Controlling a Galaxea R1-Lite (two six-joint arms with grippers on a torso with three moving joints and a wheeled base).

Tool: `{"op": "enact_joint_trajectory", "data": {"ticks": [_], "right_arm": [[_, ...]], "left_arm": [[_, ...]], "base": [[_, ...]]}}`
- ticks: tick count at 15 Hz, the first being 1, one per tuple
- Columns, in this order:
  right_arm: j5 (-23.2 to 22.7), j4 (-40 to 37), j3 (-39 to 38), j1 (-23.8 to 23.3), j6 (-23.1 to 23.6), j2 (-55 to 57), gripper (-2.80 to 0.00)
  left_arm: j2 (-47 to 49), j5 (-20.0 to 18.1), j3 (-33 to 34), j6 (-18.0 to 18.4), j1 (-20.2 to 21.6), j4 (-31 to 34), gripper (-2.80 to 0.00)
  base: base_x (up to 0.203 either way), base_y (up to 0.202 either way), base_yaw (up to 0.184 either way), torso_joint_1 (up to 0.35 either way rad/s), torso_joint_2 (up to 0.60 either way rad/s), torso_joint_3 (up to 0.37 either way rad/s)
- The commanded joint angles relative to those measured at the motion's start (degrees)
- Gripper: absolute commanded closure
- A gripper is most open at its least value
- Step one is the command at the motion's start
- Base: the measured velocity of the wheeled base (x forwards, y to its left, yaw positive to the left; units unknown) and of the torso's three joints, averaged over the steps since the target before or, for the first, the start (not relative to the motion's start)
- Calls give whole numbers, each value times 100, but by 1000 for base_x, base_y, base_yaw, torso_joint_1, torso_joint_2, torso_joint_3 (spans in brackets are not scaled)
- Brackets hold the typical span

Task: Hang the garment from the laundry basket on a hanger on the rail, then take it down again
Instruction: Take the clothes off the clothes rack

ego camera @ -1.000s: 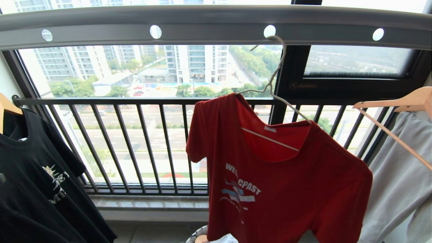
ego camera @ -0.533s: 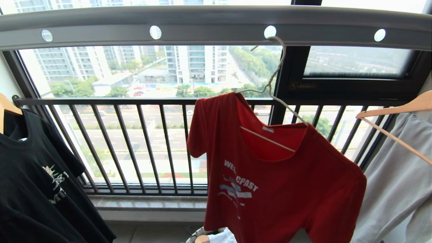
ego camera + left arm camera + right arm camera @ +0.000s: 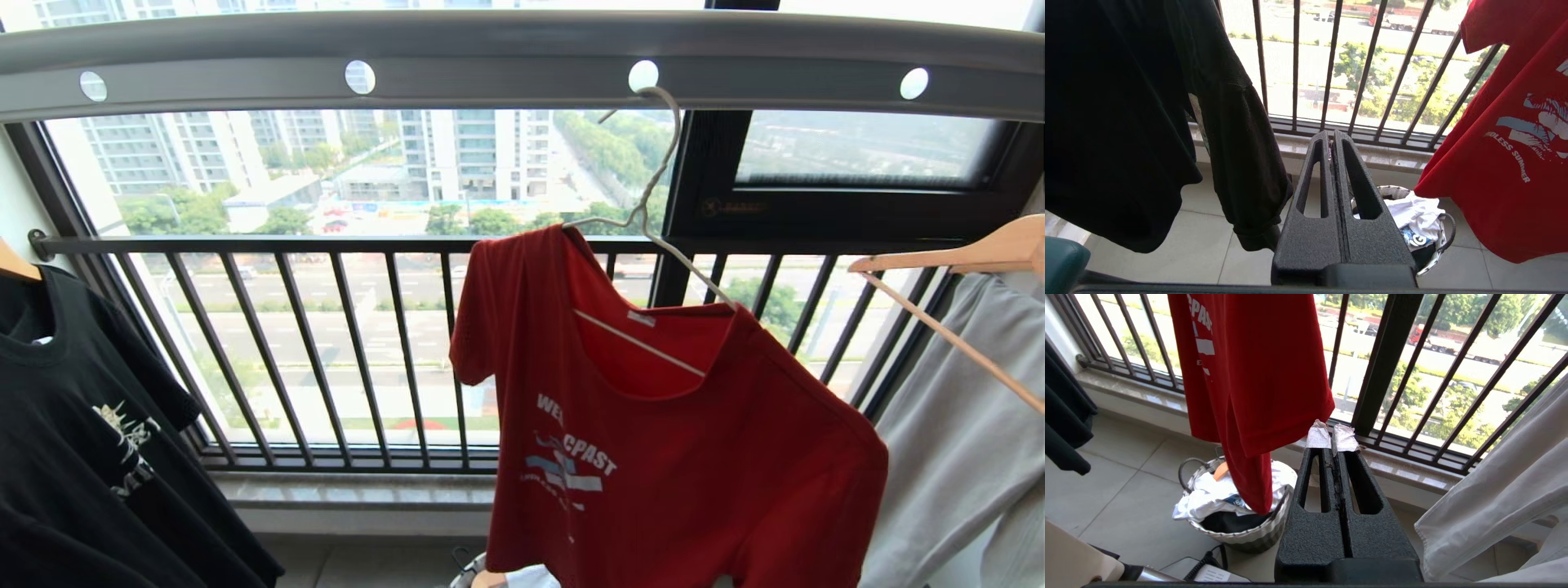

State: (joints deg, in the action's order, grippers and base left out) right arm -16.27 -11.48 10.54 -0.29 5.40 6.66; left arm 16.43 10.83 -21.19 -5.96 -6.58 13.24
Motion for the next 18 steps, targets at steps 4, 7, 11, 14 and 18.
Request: {"op": "enact_joint_trajectory", "data": {"ticks": [4, 7, 11, 14, 18], "right_arm": [[348, 587, -456, 3, 14, -273, 0], [446, 629, -631, 5, 6, -507, 0], [965, 1094, -802, 7, 3, -666, 0], [1344, 1122, -1044, 9, 274, -666, 0], [1364, 1087, -1054, 12, 260, -666, 0]], "left_arm": [[-151, -136, -129, 229, 402, 12, 0], [-323, -706, 260, 367, 828, -15, 0], [-1221, -938, 1146, 618, 691, -524, 0], [-1638, -1161, 1962, 1380, 652, -1206, 0], [-1634, -1195, 2119, 1536, 650, -1479, 0]], "base": [[0, 0, 0, 0, 0, 0], [0, 0, 0, 0, 0, 0], [0, 0, 0, 0, 0, 0], [0, 0, 0, 0, 0, 0], [0, 0, 0, 0, 0, 0]]}}
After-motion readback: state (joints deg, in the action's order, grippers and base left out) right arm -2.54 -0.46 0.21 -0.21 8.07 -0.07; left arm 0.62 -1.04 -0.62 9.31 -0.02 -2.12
